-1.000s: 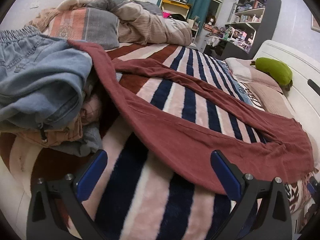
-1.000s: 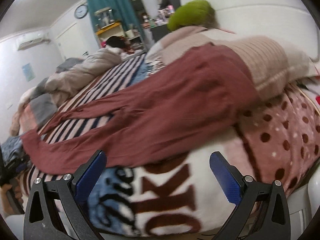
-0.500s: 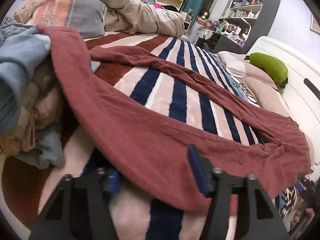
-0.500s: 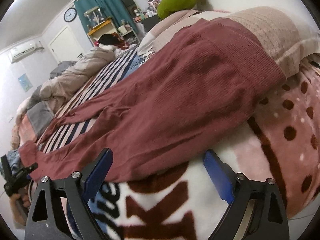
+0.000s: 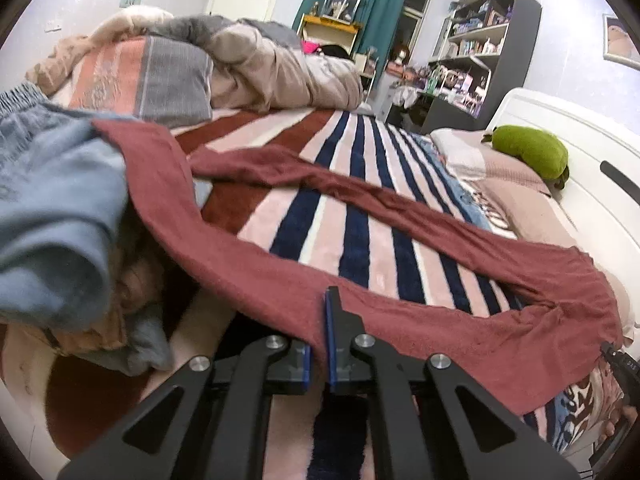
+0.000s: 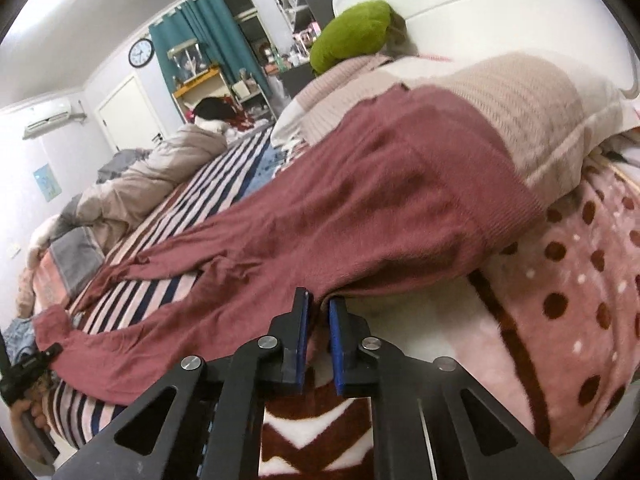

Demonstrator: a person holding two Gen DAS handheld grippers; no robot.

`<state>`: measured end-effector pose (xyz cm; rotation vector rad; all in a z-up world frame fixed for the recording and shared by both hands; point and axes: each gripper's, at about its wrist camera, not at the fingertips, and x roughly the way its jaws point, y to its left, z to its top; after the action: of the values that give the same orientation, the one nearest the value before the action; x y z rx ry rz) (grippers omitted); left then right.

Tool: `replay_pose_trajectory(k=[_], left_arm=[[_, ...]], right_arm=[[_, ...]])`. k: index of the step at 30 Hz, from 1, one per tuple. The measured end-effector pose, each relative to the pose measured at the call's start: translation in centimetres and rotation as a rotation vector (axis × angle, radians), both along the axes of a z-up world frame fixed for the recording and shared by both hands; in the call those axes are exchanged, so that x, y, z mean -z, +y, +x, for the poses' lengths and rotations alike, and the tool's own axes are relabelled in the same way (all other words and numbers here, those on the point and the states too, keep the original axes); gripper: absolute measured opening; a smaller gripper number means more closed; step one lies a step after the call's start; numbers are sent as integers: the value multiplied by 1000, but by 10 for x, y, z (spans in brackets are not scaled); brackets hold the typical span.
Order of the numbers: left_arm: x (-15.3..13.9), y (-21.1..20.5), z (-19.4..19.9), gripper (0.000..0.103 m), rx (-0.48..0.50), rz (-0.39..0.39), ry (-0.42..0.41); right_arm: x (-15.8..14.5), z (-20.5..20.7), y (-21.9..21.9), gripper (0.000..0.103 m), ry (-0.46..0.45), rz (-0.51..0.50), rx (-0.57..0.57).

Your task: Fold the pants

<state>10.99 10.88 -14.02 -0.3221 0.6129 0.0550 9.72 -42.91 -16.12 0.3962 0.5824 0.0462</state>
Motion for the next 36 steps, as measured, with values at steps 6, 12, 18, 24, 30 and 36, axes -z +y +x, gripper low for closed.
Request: replay_pose_trajectory(k=[6,12,18,24,30,36], left_arm=[[-15,3,-9,3,1,26,-31],[-23,3,0,3,29,58,-21],[-42,8,28,3,59,104,-10],[-60,13,70,3,92,141,21],[-56,7,65,3,120,143,7],[-54,8,59,3,112,134,12]], right_arm=[[-13,-11,-3,3,-57,23,-4],[-23,-13,-10,2,-87,22,-29],[-45,10,-18,2,-119,3,-48],[-71,52,-23,2,-138,-63,-79],[-55,52,-14,30,-40,-26,-186],[-1,7,-19,65,86,164,-160]])
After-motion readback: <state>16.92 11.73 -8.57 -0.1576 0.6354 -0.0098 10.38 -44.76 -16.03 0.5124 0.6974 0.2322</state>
